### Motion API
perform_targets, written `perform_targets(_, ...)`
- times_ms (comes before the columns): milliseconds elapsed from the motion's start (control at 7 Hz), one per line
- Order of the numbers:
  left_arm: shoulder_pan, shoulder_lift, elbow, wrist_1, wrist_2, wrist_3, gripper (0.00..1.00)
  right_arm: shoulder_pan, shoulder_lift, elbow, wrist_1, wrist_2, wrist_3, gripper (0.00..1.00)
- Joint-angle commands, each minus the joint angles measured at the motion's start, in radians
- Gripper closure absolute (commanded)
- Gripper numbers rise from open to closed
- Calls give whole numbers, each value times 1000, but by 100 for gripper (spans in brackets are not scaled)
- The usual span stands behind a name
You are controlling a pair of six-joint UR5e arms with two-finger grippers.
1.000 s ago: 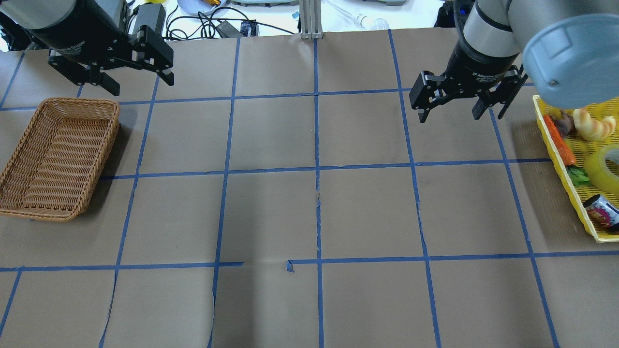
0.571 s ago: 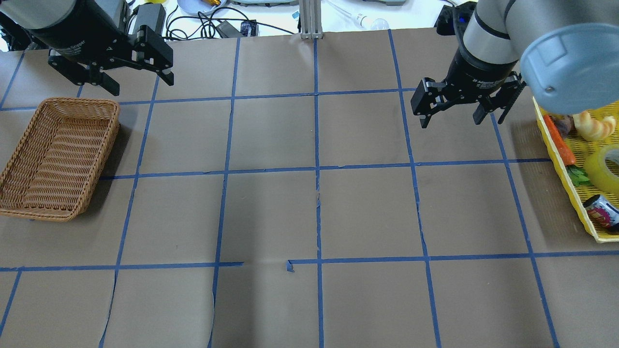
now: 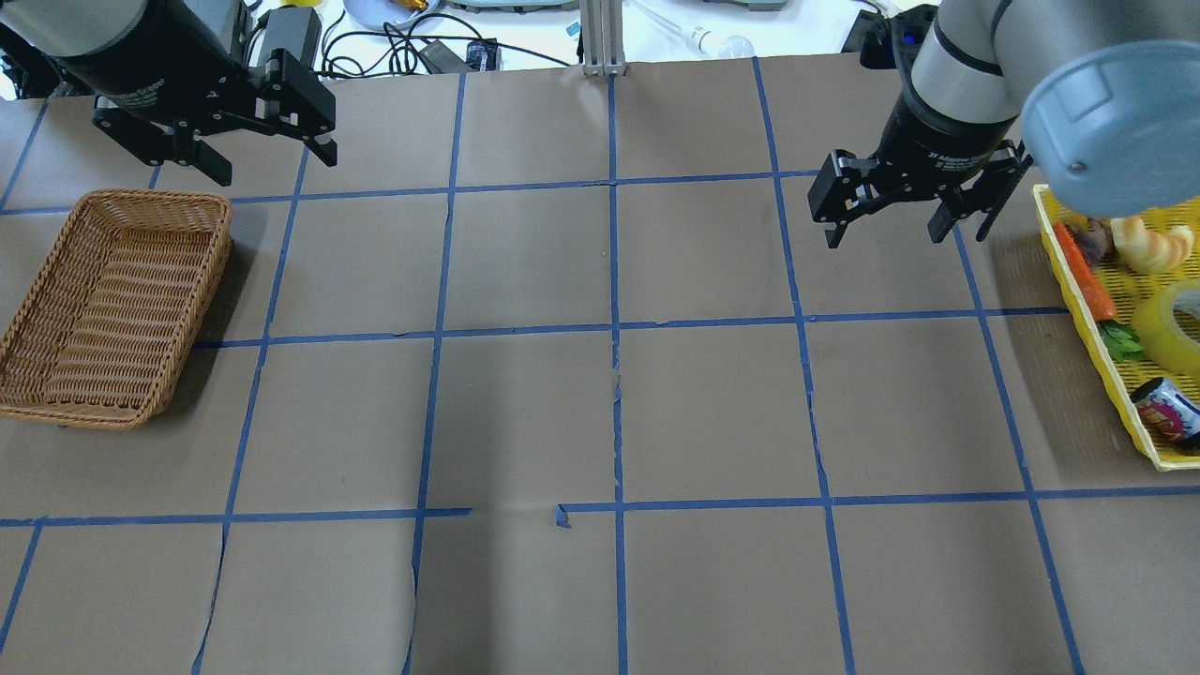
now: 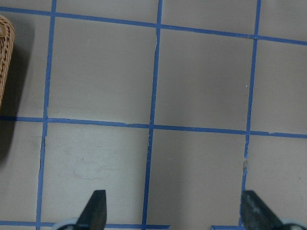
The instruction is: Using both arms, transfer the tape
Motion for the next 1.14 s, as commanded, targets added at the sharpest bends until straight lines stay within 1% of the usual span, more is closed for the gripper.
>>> perform_targets(0,1,0,0,0,0,-1,0,-14,4,0,-9,6,4,0)
perform_targets(1000,1,0,0,0,0,1,0,-5,13,-8,-4,13,-2,0)
